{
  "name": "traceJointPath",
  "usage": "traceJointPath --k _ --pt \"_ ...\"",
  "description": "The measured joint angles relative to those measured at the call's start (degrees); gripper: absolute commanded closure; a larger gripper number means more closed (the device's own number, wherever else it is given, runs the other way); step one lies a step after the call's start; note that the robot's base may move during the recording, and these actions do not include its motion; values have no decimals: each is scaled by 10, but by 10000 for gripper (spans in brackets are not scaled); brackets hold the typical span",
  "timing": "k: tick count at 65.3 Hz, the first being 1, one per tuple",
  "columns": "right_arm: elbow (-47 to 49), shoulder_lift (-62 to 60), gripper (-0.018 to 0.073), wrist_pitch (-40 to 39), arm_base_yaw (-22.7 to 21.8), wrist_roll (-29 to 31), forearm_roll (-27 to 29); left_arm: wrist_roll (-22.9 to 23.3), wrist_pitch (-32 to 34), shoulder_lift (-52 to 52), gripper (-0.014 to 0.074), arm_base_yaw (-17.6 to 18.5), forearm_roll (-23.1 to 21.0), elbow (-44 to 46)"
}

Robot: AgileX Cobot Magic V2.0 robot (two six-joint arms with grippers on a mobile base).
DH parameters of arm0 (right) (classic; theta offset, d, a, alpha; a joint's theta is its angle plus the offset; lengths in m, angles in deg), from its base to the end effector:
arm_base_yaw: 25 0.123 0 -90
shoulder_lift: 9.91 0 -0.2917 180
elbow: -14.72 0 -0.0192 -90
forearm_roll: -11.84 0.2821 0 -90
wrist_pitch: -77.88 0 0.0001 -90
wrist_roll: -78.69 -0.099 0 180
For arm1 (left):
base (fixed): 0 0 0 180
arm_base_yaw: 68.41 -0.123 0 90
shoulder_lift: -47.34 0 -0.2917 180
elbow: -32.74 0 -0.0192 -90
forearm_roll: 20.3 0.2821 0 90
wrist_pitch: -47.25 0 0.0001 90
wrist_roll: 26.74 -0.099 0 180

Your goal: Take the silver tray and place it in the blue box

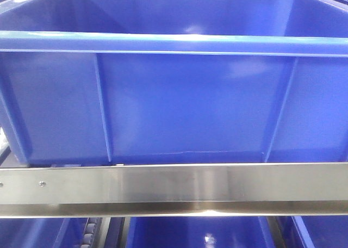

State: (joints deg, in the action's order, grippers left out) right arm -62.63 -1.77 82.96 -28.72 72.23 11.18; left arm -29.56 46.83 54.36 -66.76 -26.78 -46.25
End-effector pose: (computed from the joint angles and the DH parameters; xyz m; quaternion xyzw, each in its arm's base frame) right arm 0.0898 -0.0059 0.2045 0.0593 0.7081 0.0124 0.7035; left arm 0.0893 -0.0027 0.2035 -0.0117 0.6846 -0.0340 0.7280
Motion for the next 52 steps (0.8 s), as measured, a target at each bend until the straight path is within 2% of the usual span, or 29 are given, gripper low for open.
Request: traceJointPath --k 52 --pt "-18 -11 503 -3 0 3 0 0 4 -1 701 0 0 0"
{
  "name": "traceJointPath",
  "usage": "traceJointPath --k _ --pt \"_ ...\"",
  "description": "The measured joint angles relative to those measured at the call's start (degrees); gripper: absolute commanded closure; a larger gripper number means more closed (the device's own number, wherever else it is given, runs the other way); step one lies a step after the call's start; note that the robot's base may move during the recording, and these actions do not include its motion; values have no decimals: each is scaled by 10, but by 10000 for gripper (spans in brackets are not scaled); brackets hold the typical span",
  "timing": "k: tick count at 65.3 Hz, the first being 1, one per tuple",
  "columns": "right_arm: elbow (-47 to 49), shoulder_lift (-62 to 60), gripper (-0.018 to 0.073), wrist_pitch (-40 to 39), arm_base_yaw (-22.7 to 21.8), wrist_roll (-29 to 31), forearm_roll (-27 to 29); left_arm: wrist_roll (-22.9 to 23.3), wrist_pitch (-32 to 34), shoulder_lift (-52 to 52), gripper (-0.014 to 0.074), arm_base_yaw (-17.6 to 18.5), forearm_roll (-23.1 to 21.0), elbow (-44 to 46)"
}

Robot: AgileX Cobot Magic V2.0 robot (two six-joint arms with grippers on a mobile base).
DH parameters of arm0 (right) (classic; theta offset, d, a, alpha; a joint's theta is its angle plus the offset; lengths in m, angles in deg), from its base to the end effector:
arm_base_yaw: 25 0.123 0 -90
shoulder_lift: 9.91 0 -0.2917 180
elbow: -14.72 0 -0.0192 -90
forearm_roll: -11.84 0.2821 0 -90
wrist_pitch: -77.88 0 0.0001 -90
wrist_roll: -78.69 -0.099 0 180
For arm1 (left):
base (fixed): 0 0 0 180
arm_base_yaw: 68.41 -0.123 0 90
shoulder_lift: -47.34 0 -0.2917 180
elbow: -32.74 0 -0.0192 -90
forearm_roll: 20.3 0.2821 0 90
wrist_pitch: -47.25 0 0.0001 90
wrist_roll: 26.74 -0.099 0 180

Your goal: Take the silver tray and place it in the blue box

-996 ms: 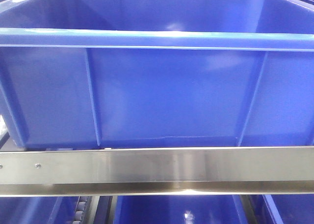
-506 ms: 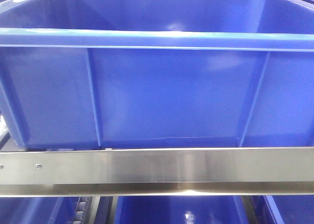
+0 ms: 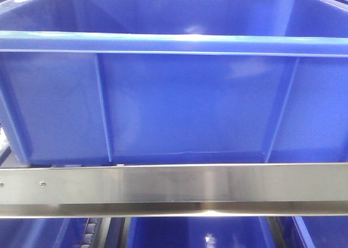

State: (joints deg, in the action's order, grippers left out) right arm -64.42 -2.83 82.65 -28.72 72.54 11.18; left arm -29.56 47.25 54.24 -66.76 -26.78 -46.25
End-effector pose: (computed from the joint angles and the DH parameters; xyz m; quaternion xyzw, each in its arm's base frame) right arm 0.0895 -0.0059 0.1949 0.0576 0.7109 0.0105 0.7009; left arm 0.0891 -0.0026 0.2044 -0.0119 0.6812 -0.0339 0.7312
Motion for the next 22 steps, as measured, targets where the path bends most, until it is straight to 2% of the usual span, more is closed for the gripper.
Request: traceJointPath --k 22 --pt "0 0 503 0 0 0 0 0 0 0 701 0 0 0"
